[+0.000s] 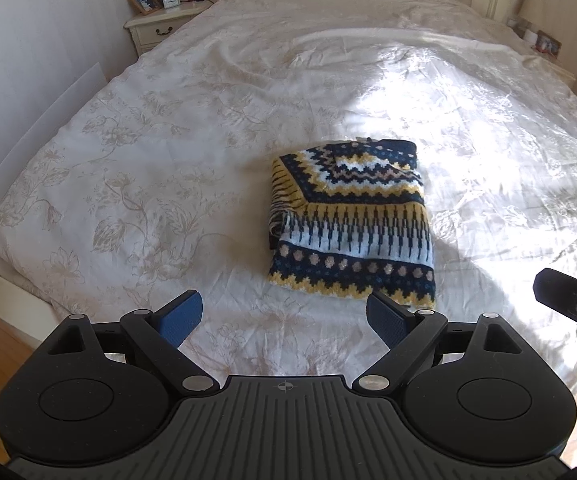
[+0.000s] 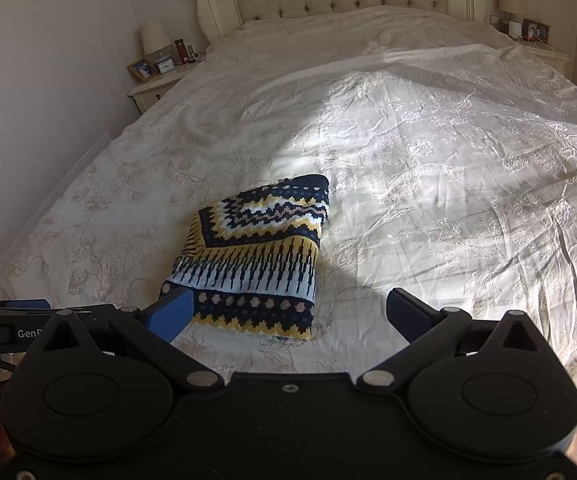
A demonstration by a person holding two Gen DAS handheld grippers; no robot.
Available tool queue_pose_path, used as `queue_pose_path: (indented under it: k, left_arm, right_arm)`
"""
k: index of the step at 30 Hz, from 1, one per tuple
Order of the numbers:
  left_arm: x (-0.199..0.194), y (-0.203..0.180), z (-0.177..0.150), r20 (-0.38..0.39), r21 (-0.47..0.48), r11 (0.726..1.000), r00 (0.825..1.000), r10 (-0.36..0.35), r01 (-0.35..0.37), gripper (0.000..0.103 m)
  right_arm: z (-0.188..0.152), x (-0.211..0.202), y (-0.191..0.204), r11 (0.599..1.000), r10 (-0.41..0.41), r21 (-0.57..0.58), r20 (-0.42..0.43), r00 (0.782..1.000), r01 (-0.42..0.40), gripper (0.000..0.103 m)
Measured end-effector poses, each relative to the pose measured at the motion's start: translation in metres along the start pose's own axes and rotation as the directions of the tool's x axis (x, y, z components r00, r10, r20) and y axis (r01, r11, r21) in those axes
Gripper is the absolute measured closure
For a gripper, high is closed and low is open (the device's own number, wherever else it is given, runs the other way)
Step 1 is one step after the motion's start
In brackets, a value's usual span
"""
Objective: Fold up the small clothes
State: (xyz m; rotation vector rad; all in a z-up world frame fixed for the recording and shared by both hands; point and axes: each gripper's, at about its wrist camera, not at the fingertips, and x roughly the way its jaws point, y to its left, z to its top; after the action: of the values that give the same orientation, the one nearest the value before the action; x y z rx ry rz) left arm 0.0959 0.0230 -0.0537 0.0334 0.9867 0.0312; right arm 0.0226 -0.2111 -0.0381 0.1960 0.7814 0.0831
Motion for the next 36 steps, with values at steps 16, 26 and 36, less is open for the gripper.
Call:
queue_pose_path:
  k: [16, 26, 36]
  left_arm:
    - [0.013, 0.002, -0.006, -0.074, 0.012, 1.000, 0.997, 0.001, 0.000, 0.013]
    - [0.015, 0.005, -0.006, -0.080, 0.011, 1.000, 0.997, 0.005, -0.004, 0.013]
    - [0.016, 0.006, -0.009, -0.084, -0.001, 1.000, 0.996, 0.006, -0.006, 0.013]
  right_arm:
    - [-0.002, 0.008, 0.000, 1.000, -0.013, 0.023, -0.032, 0.999, 0.013, 0.001]
    - [-0.005, 0.012, 0.000, 0.999, -0.019, 0.034, -0.051, 0.999, 0.021, 0.001]
    - [-0.007, 0.013, 0.001, 0.999, -0.012, 0.038, -0.059, 0.998, 0.015, 0.001]
